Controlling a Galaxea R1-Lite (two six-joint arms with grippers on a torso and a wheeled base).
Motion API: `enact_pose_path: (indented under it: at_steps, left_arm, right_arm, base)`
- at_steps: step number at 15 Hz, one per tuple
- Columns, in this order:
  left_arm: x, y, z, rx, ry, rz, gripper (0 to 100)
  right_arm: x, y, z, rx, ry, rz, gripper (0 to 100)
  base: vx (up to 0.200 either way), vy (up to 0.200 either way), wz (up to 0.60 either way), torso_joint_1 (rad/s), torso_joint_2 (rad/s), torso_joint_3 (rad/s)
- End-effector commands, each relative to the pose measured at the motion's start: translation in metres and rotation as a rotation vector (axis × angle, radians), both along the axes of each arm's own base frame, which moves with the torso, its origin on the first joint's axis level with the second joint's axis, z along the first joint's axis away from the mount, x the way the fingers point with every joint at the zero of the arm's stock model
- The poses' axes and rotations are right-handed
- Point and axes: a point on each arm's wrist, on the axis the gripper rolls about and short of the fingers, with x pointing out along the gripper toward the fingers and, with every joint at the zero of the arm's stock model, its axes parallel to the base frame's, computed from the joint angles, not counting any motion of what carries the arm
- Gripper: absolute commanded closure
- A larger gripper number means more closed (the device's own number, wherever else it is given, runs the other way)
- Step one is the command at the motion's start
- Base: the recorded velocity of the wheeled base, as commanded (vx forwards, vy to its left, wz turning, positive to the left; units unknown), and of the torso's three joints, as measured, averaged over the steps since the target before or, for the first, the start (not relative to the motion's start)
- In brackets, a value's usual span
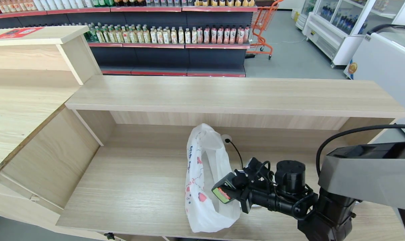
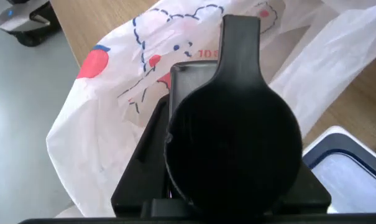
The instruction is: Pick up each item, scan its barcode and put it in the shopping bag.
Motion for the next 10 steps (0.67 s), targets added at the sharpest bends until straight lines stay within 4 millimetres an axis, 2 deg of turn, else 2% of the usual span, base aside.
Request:
enact_pose_path:
  at_steps: [1, 5, 6, 8, 10]
  left_arm:
    - [0.000, 0.000, 0.000, 0.000, 0.000, 0.000, 0]
    - [0.000, 0.000, 0.000, 0.000, 0.000, 0.000, 0]
    - [0.000, 0.000, 0.000, 0.000, 0.001, 0.000, 0]
    - [0.000, 0.000, 0.000, 0.000, 0.001, 0.000, 0]
    - [0.000, 0.000, 0.000, 0.000, 0.001, 0.000, 0]
  right_arm:
    - [0.007, 0.004, -0.020, -0.040, 0.005, 0.011, 100]
    - [0.024, 0.014, -0.034, -0.077, -0.066, 0.031, 100]
    - [0.025, 0.015, -0.034, -0.079, -0.063, 0.036, 0]
    - [0.029, 0.023, -0.028, -0.056, -0.077, 0.047, 0]
    - [0.031, 0.027, -0.012, -0.028, -0.102, 0.046, 0]
  base:
    - [0.000, 0.000, 0.00, 0.000, 0.00, 0.000]
    - [0.000, 0.000, 0.00, 0.000, 0.00, 0.000]
    - [0.000, 0.000, 0.00, 0.000, 0.00, 0.000]
    - [0.000, 0.000, 0.00, 0.000, 0.00, 0.000]
    - [0.000, 0.000, 0.00, 0.000, 0.00, 0.000]
